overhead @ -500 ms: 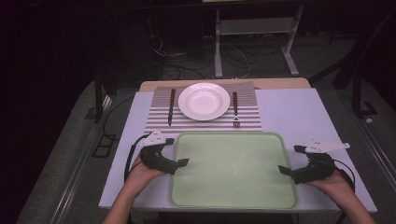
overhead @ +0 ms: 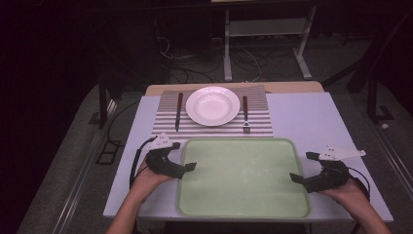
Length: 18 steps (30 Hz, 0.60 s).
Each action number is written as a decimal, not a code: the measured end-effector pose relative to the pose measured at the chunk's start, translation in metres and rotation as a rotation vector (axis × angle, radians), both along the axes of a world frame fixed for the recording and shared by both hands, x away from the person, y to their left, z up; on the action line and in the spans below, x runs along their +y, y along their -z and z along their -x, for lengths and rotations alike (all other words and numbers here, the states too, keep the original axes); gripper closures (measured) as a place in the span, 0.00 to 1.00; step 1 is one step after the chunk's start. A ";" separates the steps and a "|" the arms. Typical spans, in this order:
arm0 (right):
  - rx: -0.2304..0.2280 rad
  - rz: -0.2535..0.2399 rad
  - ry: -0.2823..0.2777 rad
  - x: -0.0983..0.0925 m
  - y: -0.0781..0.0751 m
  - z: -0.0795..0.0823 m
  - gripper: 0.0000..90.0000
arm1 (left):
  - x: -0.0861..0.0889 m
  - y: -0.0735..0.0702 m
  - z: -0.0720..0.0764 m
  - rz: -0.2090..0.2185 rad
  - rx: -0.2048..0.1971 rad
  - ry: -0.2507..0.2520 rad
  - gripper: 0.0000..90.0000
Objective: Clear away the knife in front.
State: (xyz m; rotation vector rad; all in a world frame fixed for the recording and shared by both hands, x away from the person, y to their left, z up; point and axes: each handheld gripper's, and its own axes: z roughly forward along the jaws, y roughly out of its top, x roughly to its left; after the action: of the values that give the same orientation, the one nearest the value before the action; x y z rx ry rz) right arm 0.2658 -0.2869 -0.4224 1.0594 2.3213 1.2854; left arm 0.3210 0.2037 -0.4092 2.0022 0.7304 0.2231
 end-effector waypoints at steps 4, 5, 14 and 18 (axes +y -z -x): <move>0.001 0.002 -0.005 0.001 0.000 0.000 0.00 | 0.001 0.000 -0.004 0.001 -0.002 -0.010 0.00; 0.001 0.002 -0.005 0.001 0.000 0.000 0.00 | 0.001 0.000 -0.005 0.000 -0.004 -0.013 0.00; 0.005 0.000 -0.006 0.001 0.001 -0.001 0.00 | 0.000 -0.001 -0.011 0.001 -0.009 -0.029 0.00; 0.005 0.000 -0.005 0.001 0.001 0.000 0.00 | 0.000 -0.001 -0.012 -0.002 -0.014 -0.037 0.00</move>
State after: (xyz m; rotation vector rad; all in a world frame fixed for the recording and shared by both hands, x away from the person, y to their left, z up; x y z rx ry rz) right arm 0.2661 -0.2854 -0.4238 1.0593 2.3291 1.2855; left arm 0.3329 0.2033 -0.4078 1.9879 0.7591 0.2599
